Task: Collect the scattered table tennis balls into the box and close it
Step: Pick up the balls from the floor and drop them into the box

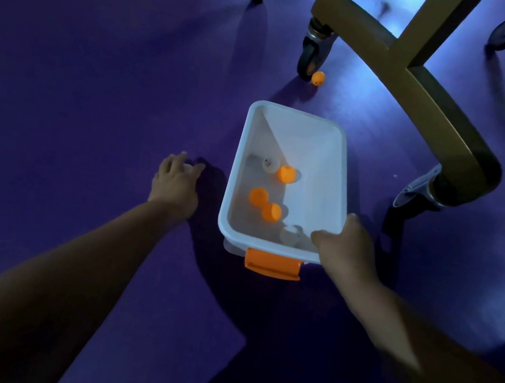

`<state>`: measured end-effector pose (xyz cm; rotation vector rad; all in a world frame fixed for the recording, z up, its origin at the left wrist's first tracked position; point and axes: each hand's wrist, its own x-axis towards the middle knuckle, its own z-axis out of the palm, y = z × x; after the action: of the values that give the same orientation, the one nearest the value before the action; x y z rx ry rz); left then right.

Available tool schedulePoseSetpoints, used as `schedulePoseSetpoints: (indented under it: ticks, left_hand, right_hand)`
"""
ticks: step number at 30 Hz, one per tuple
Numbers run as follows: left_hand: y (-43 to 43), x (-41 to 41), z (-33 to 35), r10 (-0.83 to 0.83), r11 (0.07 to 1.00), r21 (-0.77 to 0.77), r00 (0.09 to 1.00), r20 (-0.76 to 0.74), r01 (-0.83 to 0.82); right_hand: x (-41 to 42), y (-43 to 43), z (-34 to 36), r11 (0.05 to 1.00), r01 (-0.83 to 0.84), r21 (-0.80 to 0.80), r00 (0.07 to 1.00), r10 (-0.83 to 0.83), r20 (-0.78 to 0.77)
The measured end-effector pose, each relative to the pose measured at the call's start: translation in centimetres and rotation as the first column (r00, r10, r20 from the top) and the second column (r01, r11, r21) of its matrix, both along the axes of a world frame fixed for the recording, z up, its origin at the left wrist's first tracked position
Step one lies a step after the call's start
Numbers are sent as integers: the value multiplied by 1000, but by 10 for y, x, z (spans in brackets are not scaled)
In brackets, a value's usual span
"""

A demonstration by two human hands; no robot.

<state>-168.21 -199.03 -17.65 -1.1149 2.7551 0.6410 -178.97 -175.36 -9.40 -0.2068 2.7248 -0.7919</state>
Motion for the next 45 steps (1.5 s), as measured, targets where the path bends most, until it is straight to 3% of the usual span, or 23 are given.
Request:
schedulePoseSetpoints:
  ticks: [2, 5, 7, 9, 12, 15, 19, 22, 26, 33, 35, 38, 42, 45]
  left_hand:
    - [-4, 1, -5, 16, 1000, 24, 1000, -26, -15]
    - [-1, 5, -4, 184, 983, 50, 955, -233, -177]
    - [8, 4, 7, 357, 934, 158, 852, -384, -320]
    - [21, -1, 25, 458, 888, 295, 717, -526, -352]
    - [47, -3, 60, 340, 940, 289, 554, -760, -181]
    - [69, -4, 85, 90, 994, 107, 540, -837, 1]
    - [89, 0, 92, -205, 979, -143, 660, -723, 147]
    - [87, 19, 90, -226, 974, -159, 716, -661, 161]
    - [65, 63, 92, 0, 993, -86, 716, -698, -84]
    - [15, 163, 85, 313, 896, -47, 704, -637, -441]
    - [0, 195, 79, 371, 857, -99, 739, -563, -505]
    - [-16, 243, 69, 489, 813, -156, 804, -337, -560]
    - [-25, 297, 55, 560, 813, -140, 824, -81, -566]
    - [-29, 314, 41, 551, 832, -65, 835, -21, -551]
  right_hand:
    - [0, 0, -2, 1000, 0, -11, 1000, 0, -7]
    - [-2, 1, -4, 1000, -7, 0, 1000, 7, -21]
    - [-1, 1, -4, 1000, -12, 14, 999, 13, -30]
    - [-1, 1, -3, 1000, -12, 22, 999, 13, -40]
    - [1, 1, -2, 1000, -14, 20, 999, 15, -40]
    - [2, 2, 0, 1000, -7, 15, 1000, 8, -23]
    - [6, 5, 4, 1000, -1, -27, 1000, 0, -17]
    - [16, 5, 9, 997, -21, -75, 999, 18, -34]
    - [36, -7, 23, 984, -151, -96, 984, 140, -112]
    - [85, -64, 48, 892, -426, -150, 900, 400, -175]
    - [101, -83, 54, 868, -471, -160, 881, 453, -136]
    - [122, -113, 55, 841, -516, -163, 856, 512, -65]
    - [147, -147, 53, 818, -567, -93, 824, 565, -48]
    - [162, -163, 50, 786, -617, -44, 787, 616, -40]
